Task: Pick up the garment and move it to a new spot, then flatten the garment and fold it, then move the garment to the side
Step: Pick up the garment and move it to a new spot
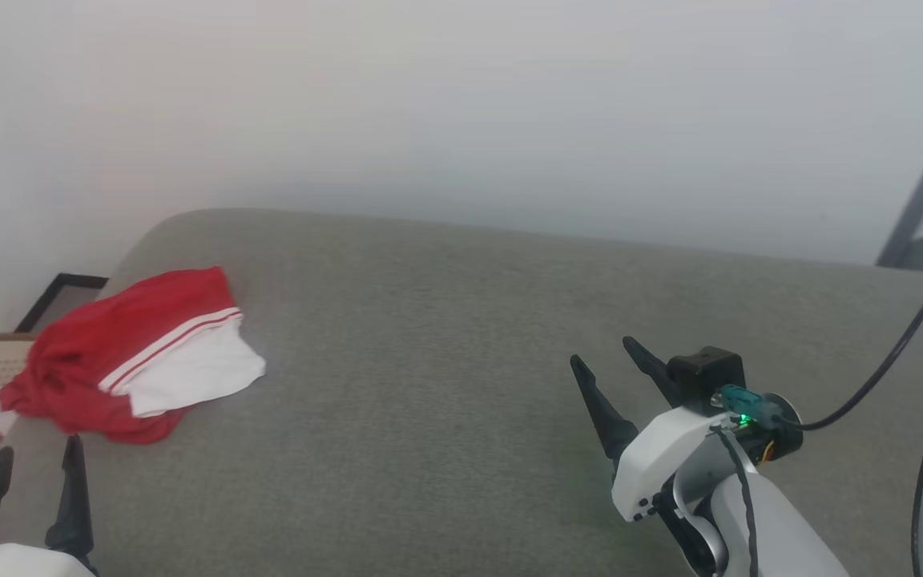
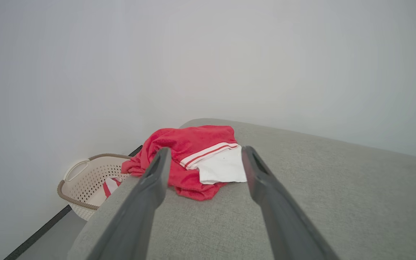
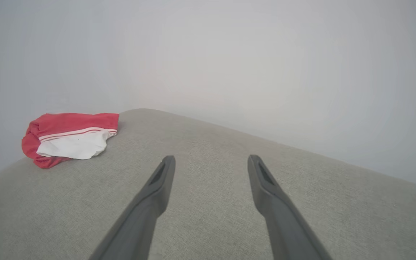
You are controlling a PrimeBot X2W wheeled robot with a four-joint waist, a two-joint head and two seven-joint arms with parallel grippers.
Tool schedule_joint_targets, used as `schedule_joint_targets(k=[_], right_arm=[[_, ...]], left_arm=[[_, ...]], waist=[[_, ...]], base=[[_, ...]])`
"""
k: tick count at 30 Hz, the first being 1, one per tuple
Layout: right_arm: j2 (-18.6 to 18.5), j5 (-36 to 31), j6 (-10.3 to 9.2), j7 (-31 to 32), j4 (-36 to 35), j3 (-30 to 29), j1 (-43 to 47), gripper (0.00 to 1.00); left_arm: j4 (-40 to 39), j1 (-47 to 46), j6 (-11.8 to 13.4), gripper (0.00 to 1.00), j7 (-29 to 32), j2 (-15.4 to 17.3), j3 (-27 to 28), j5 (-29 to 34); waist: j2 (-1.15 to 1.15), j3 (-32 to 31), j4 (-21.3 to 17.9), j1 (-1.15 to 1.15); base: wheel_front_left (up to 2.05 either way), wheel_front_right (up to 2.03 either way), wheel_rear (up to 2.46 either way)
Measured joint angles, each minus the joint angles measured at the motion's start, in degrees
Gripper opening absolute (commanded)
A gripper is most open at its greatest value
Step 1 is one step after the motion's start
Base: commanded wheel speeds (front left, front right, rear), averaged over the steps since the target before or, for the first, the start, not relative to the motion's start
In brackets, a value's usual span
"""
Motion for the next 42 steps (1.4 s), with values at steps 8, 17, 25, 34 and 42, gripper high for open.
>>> schedule_joint_targets(k=[8,17,25,34,42], right_arm=[[0.0,0.2,0.0,-0.6,1.0,-0.4,-0.1,1.0],[-0.1,-2.4,0.0,0.6,-0.3,-2.9,-1.5,1.0],[-1.7,-5.3,0.0,3.8,-6.7,-4.7,-4.4,1.0],[-2.8,-8.4,0.0,7.7,-15.4,-6.9,-7.2,1.0],[-3.5,-9.8,0.0,11.0,-21.2,-6.8,-8.0,1.0]], left_arm=[[-0.8,-0.3,0.5,1.0,1.4,0.0,0.2,-1.4],[5.0,-9.0,-1.1,1.0,4.4,2.2,-0.2,-4.1],[15.1,-22.0,-3.2,1.0,5.6,4.9,-1.5,-6.5],[32.1,-39.2,-5.2,1.0,6.4,8.0,-4.9,-8.0],[48.3,-50.9,-5.4,1.0,14.7,9.0,-7.6,-10.7]], waist=[[0.0,0.0,2.7,0.0],[0.0,3.1,2.3,0.0],[0.0,10.4,0.6,0.0],[0.0,22.0,-1.2,0.0],[-0.01,30.2,-2.3,0.0]], base=[[0.0,0.0,0.0],[0.0,0.0,0.0],[0.0,0.0,0.0],[0.0,0.0,0.0],[0.0,0.0,0.0]])
